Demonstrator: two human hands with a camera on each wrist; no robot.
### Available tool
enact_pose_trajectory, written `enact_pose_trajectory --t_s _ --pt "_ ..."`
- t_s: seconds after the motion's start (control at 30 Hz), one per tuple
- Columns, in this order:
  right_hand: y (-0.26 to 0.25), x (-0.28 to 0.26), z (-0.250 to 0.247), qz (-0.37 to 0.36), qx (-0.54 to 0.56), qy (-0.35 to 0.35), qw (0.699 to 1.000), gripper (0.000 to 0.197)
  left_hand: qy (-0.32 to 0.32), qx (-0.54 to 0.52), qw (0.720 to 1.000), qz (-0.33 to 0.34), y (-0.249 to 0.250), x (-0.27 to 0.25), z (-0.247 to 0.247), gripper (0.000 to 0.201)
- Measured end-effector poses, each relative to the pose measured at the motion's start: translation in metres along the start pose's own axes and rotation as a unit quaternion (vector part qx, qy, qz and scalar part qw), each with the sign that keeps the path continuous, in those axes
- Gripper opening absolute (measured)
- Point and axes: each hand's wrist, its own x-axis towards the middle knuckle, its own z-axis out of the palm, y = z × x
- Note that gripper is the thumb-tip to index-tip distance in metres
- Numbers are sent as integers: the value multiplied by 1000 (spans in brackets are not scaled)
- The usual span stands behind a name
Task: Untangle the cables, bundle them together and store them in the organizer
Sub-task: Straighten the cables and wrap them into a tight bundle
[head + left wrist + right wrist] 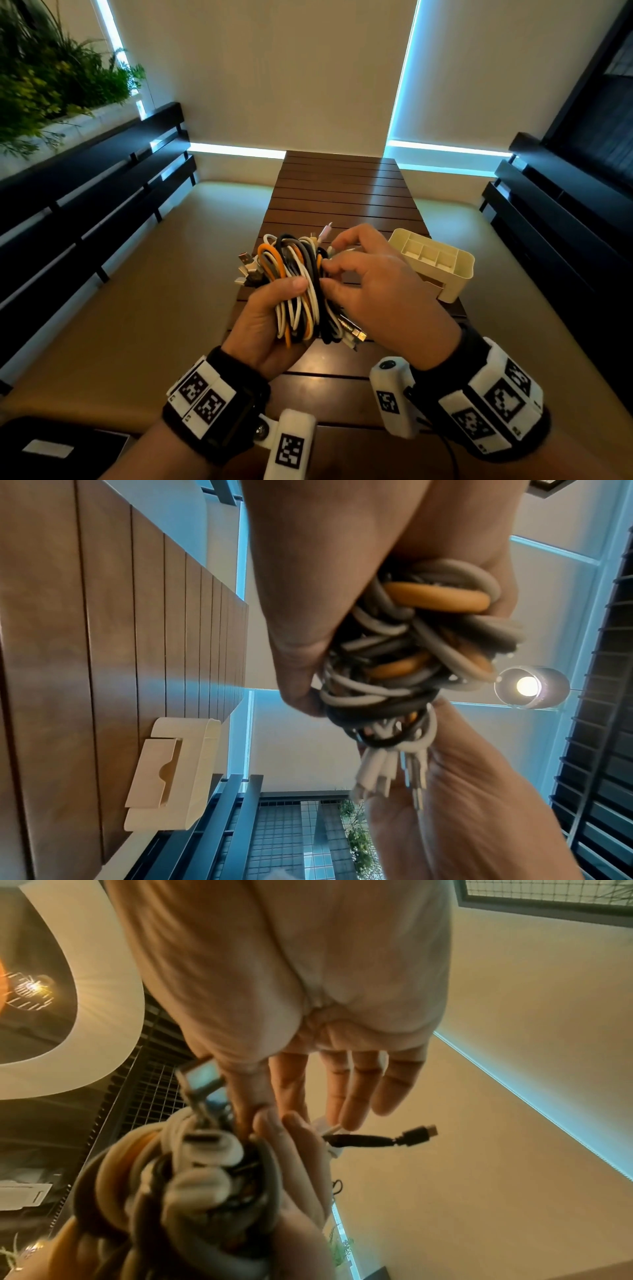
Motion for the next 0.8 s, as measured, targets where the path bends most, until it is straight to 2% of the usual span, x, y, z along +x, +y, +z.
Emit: enact_pose_trajectory --t_s 0.1,0.2,0.27,0.33,0.37,0.43,0.5,0.6,0.67,0.8 --pt "-1 1 2 -3 -8 -19 1000 25 30 3 1000 10 -2 5 3 69" --pt "7 3 -5 57 103 -113 987 26 43 37 998 20 0 7 3 73" --pt "13 3 -6 123 283 -148 940 26 58 49 997 16 5 8 1 75" --pt "14 1 1 183 411 -86 889 23 62 81 994 24 9 10 2 70" --pt "13 1 5 199 431 -48 879 21 66 97 993 29 10 10 3 66" --pt "8 0 11 204 414 3 887 18 82 114 990 33 12 11 4 61" --pt "5 -3 12 181 374 15 909 21 99 119 988 30 11 10 3 61" --pt "0 -7 11 138 316 -14 939 48 110 131 985 32 11 9 2 44" --pt "-3 -10 13 122 316 -28 940 58 120 133 983 38 12 9 2 39" --pt "-7 -13 17 120 331 19 936 39 115 121 985 35 16 8 5 37"
